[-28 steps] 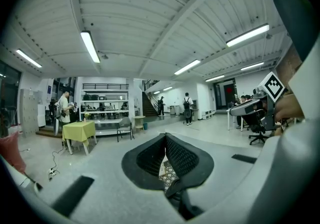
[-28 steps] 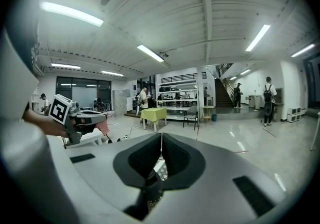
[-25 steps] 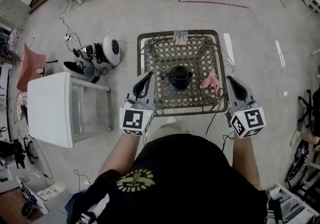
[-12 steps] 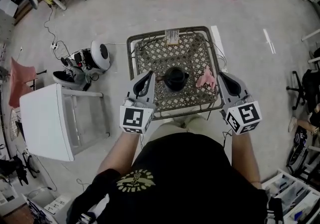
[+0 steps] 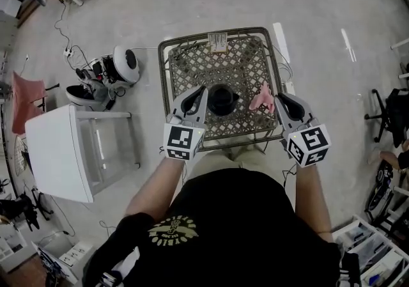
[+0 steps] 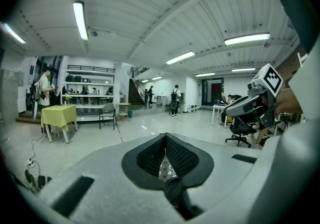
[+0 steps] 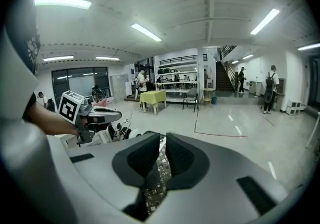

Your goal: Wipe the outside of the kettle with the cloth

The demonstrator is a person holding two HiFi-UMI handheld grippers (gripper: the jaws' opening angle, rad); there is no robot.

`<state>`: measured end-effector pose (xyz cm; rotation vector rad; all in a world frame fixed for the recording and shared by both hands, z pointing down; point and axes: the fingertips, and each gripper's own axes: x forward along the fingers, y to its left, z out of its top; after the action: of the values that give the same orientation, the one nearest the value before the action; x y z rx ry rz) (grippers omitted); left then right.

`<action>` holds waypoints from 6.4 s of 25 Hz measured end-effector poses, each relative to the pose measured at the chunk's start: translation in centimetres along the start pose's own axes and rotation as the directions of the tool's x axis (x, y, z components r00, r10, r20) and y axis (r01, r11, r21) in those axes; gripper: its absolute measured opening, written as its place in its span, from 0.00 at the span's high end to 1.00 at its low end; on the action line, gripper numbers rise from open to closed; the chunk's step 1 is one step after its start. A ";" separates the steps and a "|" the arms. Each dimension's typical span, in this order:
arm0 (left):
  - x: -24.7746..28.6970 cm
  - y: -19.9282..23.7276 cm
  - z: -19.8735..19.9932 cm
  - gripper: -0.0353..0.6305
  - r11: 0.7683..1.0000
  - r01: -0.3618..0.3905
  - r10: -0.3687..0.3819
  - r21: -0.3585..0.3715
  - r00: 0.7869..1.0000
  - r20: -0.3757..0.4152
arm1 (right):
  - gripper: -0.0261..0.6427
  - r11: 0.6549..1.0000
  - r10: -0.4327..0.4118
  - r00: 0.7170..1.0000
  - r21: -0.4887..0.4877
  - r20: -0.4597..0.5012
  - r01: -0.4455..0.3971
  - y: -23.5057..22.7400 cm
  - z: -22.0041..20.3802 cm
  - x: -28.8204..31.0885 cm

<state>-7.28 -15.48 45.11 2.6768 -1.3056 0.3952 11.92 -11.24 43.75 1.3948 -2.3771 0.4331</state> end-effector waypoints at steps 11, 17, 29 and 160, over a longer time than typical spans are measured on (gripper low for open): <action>7.9 -1.2 -7.6 0.94 0.999 0.012 -0.018 -0.045 0.989 -0.144 | 0.94 0.998 0.041 0.989 0.052 -0.140 -0.034 -5.4 -7.6 4.1; 10.7 -2.3 -11.1 0.94 0.998 0.013 -0.023 -0.057 0.985 -0.172 | 0.94 0.995 0.078 0.971 0.084 -0.226 -0.060 -7.9 -13.9 6.6; 12.2 -3.3 -12.2 0.94 0.995 0.059 -0.042 0.076 0.978 -0.207 | 0.77 0.981 0.159 0.915 0.168 -0.370 -0.102 -10.8 -22.8 11.6; 8.0 -3.5 -15.0 0.94 0.972 0.215 -0.178 0.095 0.938 -0.297 | 0.93 0.475 0.349 0.681 -0.505 -0.644 -0.721 5.3 -25.2 19.5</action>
<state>-2.38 -15.78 61.74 2.6861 -0.9494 0.8276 2.04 -13.00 74.39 0.0728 -2.1211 -0.0851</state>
